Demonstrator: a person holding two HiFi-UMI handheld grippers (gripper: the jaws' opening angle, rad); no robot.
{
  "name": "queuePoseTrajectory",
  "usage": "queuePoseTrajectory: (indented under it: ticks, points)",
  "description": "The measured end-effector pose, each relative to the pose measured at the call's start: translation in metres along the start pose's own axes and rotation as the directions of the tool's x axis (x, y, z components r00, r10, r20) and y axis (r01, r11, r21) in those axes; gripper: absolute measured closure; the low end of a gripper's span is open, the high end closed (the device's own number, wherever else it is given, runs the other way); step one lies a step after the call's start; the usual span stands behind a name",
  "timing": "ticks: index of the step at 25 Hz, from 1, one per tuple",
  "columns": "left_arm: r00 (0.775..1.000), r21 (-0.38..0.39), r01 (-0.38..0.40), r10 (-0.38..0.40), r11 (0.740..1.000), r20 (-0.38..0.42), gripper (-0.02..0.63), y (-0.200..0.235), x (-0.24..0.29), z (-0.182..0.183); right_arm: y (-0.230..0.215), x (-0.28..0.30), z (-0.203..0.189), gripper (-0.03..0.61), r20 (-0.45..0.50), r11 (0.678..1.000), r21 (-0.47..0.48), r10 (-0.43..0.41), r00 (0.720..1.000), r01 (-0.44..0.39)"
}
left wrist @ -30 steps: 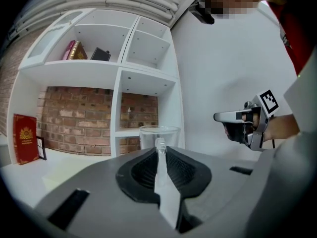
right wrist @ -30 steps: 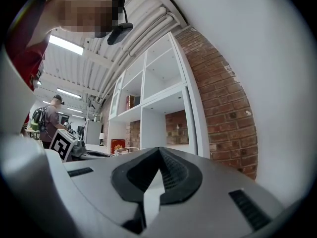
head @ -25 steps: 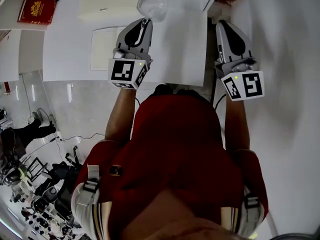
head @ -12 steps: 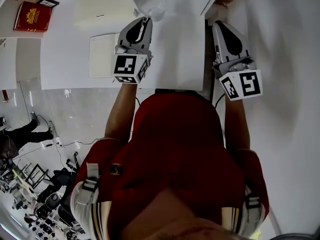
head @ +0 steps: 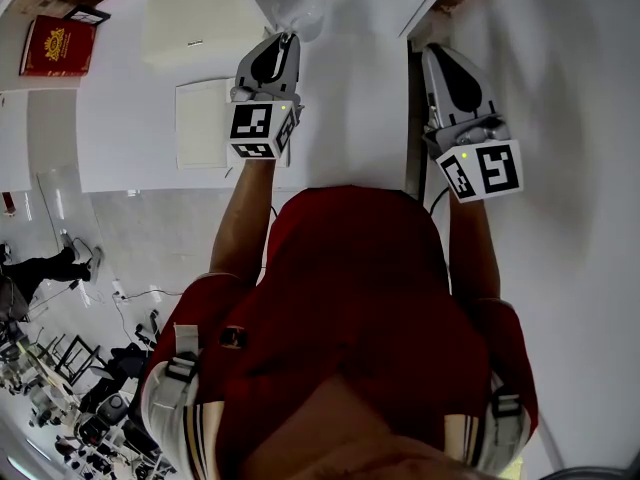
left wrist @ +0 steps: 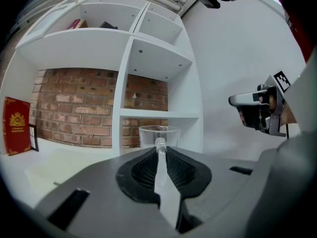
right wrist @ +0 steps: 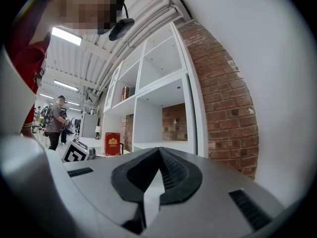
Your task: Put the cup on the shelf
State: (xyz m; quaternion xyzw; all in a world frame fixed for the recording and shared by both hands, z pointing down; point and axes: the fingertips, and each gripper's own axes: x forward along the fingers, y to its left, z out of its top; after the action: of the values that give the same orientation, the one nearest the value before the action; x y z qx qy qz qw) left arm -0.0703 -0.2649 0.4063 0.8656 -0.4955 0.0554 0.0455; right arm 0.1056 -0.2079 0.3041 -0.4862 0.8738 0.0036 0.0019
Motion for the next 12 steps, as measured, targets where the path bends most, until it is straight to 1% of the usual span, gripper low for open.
queuePoseTrajectory:
  ticks: [6,12]
  points:
    - [1.0,-0.004,-0.018,0.018,1.0,-0.021,0.572,0.011,0.019,-0.011,-0.007,0.009,-0.001,0.581,-0.006,1.0,0.0,-0.009,1.0,0.009]
    - [0.998,-0.006,-0.039,0.039,0.999,-0.04,0.572,0.021,0.035,-0.025,-0.009,0.021,-0.01,0.581,-0.018,1.0,0.01,0.0,1.0,0.0]
